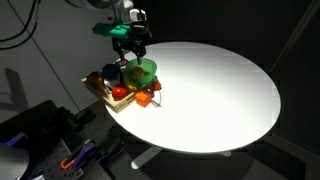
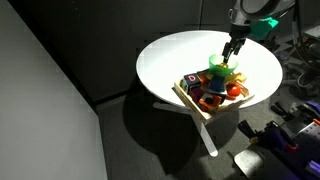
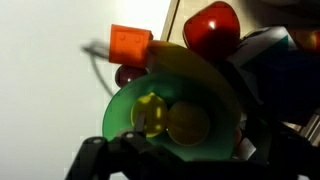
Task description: Pick up the yellow lemon toy from the table and put it in the green bowl
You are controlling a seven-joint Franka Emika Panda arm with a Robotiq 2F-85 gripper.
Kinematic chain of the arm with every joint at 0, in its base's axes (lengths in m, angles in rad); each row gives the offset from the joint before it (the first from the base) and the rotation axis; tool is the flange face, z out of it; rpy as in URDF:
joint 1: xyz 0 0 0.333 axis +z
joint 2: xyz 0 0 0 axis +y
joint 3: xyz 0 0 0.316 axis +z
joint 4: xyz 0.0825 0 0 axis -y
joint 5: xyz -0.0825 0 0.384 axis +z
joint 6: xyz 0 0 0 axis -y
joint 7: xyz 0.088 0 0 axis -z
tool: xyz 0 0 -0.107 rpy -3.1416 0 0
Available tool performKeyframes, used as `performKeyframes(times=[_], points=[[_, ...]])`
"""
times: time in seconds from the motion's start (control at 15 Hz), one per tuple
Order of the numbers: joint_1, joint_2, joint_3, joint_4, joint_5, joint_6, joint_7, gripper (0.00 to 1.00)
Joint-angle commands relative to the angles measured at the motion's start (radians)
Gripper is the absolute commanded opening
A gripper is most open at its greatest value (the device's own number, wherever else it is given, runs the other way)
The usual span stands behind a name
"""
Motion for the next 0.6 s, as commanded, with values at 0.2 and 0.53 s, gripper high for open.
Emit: performKeyframes(times=[0.2, 0.53], points=[[-0.002, -0.13, -0.014, -0.068, -0.005, -0.138, 0.064, 1.0], [0.0, -0.191, -0.017, -0.07, -0.017, -0.322, 0.151, 1.0]])
